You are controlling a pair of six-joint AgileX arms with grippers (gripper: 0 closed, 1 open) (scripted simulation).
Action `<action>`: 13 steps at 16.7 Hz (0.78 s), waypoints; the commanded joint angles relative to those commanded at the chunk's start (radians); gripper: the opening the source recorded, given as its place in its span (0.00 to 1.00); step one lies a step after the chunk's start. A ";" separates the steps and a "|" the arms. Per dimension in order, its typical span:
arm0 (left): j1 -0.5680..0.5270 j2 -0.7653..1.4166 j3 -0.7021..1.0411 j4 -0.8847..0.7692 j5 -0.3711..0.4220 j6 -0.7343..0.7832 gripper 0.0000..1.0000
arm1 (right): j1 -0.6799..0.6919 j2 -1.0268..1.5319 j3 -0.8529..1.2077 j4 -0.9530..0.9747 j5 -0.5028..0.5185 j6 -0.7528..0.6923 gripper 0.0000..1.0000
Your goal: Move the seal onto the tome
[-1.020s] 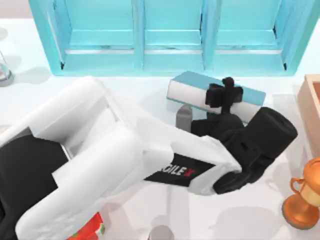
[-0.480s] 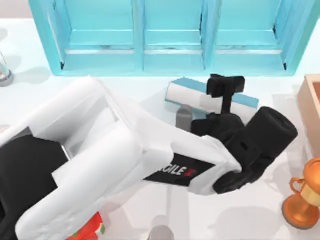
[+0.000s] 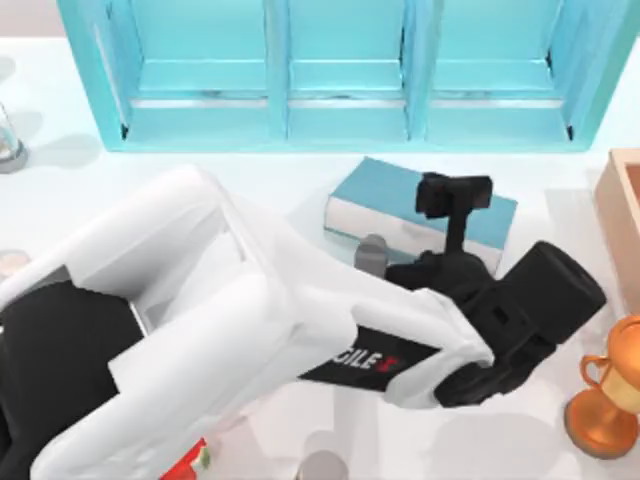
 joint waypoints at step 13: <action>-0.283 -0.130 -0.041 -0.655 -0.189 -0.628 1.00 | 0.000 0.000 0.000 0.000 0.000 0.000 1.00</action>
